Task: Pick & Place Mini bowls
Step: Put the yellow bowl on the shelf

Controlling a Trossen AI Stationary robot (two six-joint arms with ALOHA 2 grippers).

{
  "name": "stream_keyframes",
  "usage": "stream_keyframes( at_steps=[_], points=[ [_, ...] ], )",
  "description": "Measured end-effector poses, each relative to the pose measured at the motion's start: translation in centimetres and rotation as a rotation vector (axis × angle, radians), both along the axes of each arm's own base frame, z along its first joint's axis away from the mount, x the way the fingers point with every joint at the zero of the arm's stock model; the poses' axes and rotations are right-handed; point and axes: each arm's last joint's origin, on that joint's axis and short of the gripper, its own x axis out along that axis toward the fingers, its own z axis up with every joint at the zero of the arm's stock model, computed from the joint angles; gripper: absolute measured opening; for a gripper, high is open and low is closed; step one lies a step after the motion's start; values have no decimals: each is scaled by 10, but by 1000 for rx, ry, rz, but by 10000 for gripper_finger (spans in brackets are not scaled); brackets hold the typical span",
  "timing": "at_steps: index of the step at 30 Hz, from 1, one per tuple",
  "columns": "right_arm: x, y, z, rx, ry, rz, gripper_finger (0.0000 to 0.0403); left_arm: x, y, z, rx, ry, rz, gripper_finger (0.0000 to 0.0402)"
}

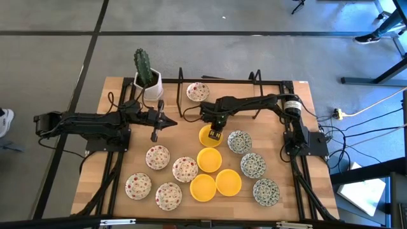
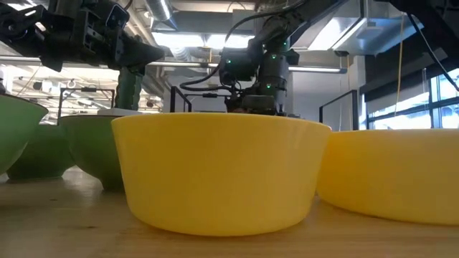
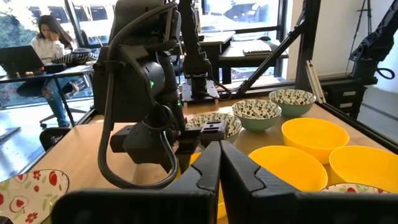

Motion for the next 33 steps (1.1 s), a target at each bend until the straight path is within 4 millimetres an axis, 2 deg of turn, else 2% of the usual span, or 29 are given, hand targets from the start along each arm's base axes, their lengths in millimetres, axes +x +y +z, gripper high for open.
stream_keyframes(
  at_steps=[2,9,14,19,22,25,29,31,33],
  points=[
    [1,0,0,-4,-7,27,15,0,0,0,0,0,0,8],
    [1,-1,3,-36,-24,49,8,0,0,0,-1,0,0,3],
    [-3,-3,26,-78,-98,68,6,0,0,0,-8,2,1,8],
    [-21,2,77,-119,-235,112,4,0,0,0,-12,3,1,6],
    [-39,17,117,-90,-368,189,3,0,0,0,-12,4,1,3],
    [-65,34,159,-20,-528,255,3,0,0,0,-12,4,1,2],
    [-108,53,207,-56,-683,276,2,0,0,0,-12,4,4,6],
    [-131,61,222,-83,-750,264,2,0,0,0,-12,4,4,7],
    [-153,68,227,-107,-796,241,2,0,0,0,-12,4,4,7]
  ],
)
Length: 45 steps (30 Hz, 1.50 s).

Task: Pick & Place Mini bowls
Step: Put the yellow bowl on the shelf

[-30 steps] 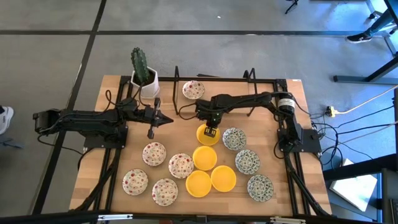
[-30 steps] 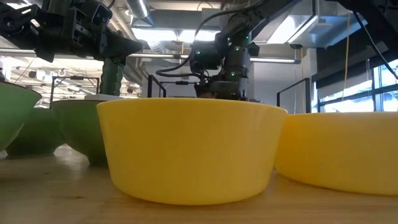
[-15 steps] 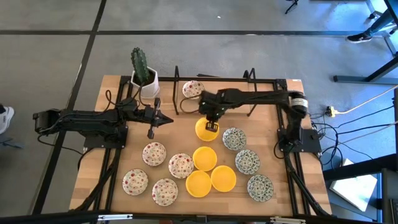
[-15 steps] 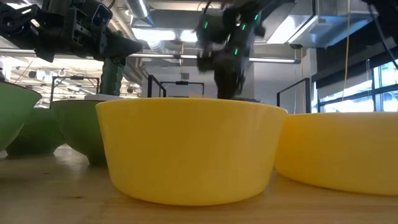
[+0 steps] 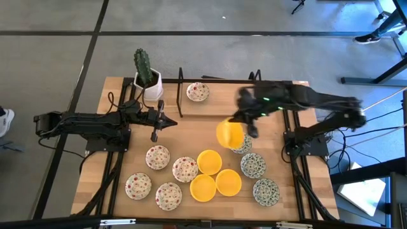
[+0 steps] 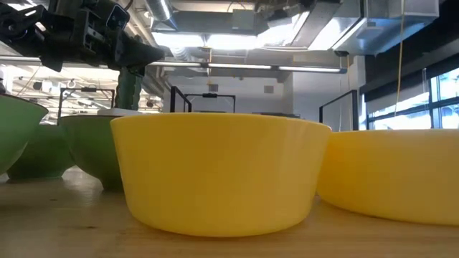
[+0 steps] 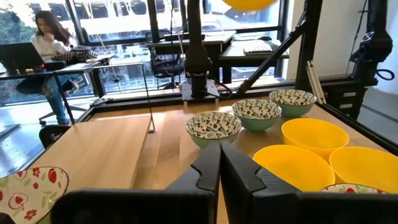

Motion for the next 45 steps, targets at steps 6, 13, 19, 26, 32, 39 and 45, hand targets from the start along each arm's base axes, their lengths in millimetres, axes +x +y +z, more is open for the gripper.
stream_keyframes(
  at_steps=[6,13,19,26,32,39,45],
  points=[
    [-42,15,-30,23,-70,-53,2,0,0,0,0,0,0,3],
    [-68,29,-87,52,-268,-6,2,0,0,-1,-7,10,0,6],
    [-82,30,-130,94,-388,-2,5,0,0,-2,-10,23,1,6],
    [-85,29,-161,107,-425,-8,2,0,2,-3,-6,34,68,2],
    [-75,20,-152,61,-324,-134,2,0,4,-4,-4,44,124,8],
    [-47,-12,-102,-112,-40,-339,2,0,4,-4,-3,41,124,4],
    [-10,-58,-74,-194,250,-435,2,0,4,-4,-3,39,124,8]
  ],
)
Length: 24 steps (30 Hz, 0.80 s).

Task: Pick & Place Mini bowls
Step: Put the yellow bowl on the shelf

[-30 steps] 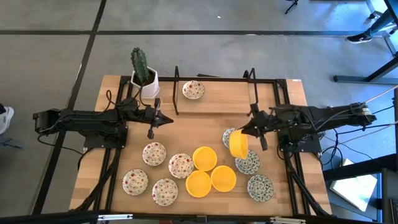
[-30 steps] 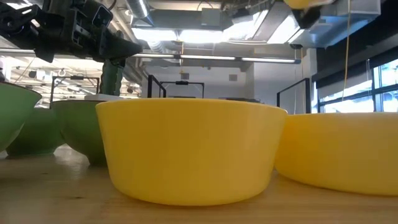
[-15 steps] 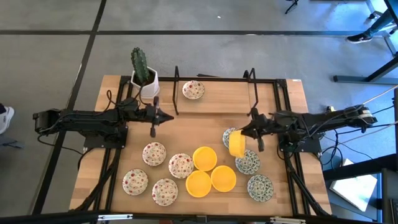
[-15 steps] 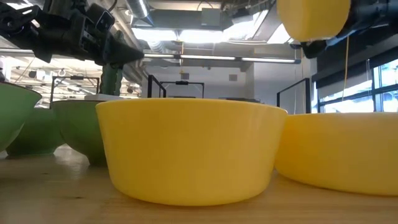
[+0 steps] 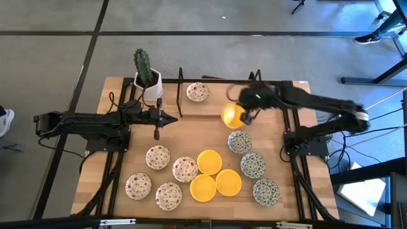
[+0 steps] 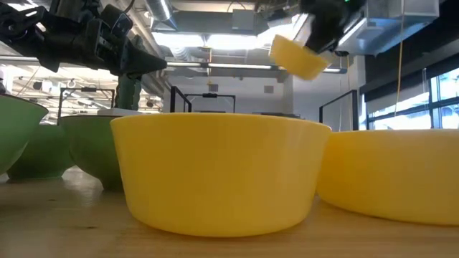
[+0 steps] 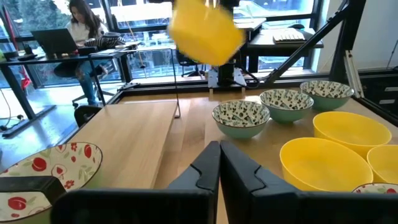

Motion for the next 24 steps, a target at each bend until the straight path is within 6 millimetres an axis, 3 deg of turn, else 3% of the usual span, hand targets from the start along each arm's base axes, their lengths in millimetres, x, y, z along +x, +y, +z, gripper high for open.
stream_keyframes(
  at_steps=[6,13,18,24],
  points=[
    [44,-53,-10,33,236,26,2,0,0,0,-1,2,0,4],
    [77,-106,-37,146,322,69,2,0,0,-1,-4,13,0,5],
    [94,-127,-58,192,384,72,2,0,0,-3,-10,28,-9,7],
    [106,-137,-72,238,405,121,2,0,0,-4,-15,43,-9,3]
  ],
)
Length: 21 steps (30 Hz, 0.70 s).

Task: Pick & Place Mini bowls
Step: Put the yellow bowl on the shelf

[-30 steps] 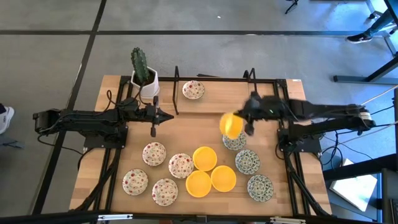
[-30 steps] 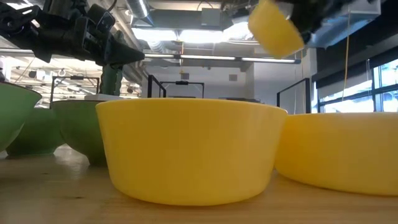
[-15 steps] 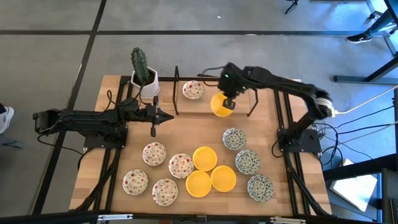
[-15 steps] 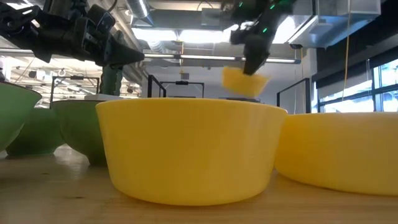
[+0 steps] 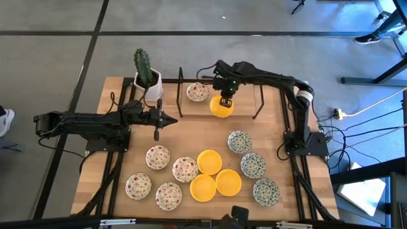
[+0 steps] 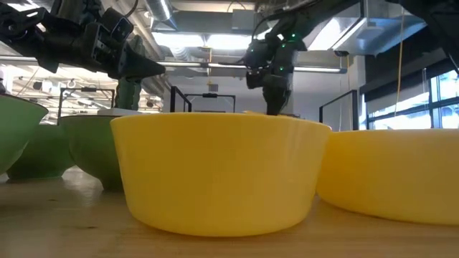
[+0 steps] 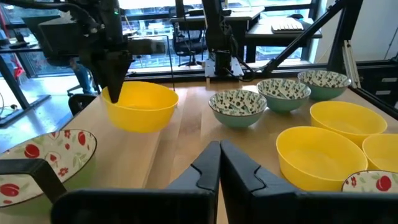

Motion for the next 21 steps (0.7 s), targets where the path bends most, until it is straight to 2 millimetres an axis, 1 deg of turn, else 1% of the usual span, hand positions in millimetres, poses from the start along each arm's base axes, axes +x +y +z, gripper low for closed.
stream_keyframes(
  at_steps=[9,14,21],
  points=[
    [0,-13,-13,18,26,-32,6,0,0,-1,-5,14,1,5],
    [1,-16,-21,30,43,-44,7,0,0,-1,-4,14,0,2],
    [3,-17,-22,23,30,-43,9,0,0,-1,-4,13,0,8]
  ],
)
